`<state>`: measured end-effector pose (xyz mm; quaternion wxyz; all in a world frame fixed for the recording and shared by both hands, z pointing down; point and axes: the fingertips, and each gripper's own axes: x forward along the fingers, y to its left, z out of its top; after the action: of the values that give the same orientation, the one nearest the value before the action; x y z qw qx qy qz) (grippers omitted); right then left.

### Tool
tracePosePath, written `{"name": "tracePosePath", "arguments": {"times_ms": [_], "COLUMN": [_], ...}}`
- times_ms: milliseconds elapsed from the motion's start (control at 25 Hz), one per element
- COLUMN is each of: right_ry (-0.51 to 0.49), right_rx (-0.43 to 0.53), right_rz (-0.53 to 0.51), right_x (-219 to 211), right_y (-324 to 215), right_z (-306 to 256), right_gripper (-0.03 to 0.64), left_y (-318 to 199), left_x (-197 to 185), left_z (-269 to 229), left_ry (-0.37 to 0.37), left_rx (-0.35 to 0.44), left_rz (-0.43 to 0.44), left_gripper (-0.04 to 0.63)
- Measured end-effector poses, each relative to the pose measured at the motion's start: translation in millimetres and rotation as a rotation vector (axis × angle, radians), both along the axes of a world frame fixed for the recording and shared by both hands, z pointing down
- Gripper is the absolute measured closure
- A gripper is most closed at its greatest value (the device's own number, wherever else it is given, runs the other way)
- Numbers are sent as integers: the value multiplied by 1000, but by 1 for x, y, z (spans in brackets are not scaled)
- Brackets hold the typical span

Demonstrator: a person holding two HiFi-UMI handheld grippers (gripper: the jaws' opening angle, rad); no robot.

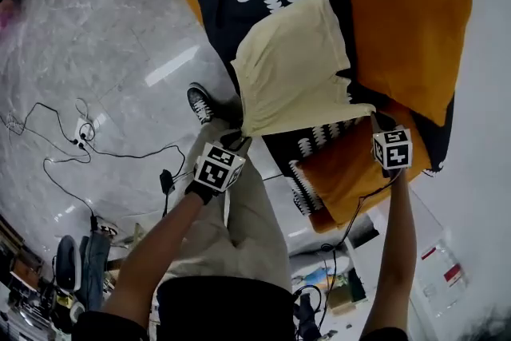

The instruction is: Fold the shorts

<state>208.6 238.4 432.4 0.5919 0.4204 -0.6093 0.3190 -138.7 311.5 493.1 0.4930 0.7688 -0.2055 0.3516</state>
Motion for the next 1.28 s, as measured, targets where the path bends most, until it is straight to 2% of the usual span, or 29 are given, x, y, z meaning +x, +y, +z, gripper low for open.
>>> {"name": "tracePosePath", "arguments": {"times_ms": [120, 240, 440, 600, 720, 1000, 1280], "right_ry": [19, -4, -4, -29, -36, -50, -15], "right_rx": [-43, -93, -114, -129, -127, -110, -133], "right_rz": [-50, -54, -105, -138, -161, -228, -256], "right_x": [-13, -23, -30, -42, -45, -68, -86], "right_y": [-38, -76, -148, -195, -234, -301, -338], "right_z": [3, 13, 44, 70, 79, 118, 163], "right_gripper": [592, 593, 592, 593, 593, 594, 594], "left_y": [-15, -33, -84, -115, -147, -200, -229], "left_x": [-8, -15, -15, -22, -22, -39, -53], "left_z": [6, 5, 32, 45, 46, 69, 107], "left_ry": [-2, 1, 21, -17, -38, -96, -161], "left_rx": [-48, -95, -68, -115, -118, -112, -148], "left_rz": [-39, -110, -202, -299, -362, -407, -435], "left_gripper": [499, 499, 500, 500, 500, 500, 499]}}
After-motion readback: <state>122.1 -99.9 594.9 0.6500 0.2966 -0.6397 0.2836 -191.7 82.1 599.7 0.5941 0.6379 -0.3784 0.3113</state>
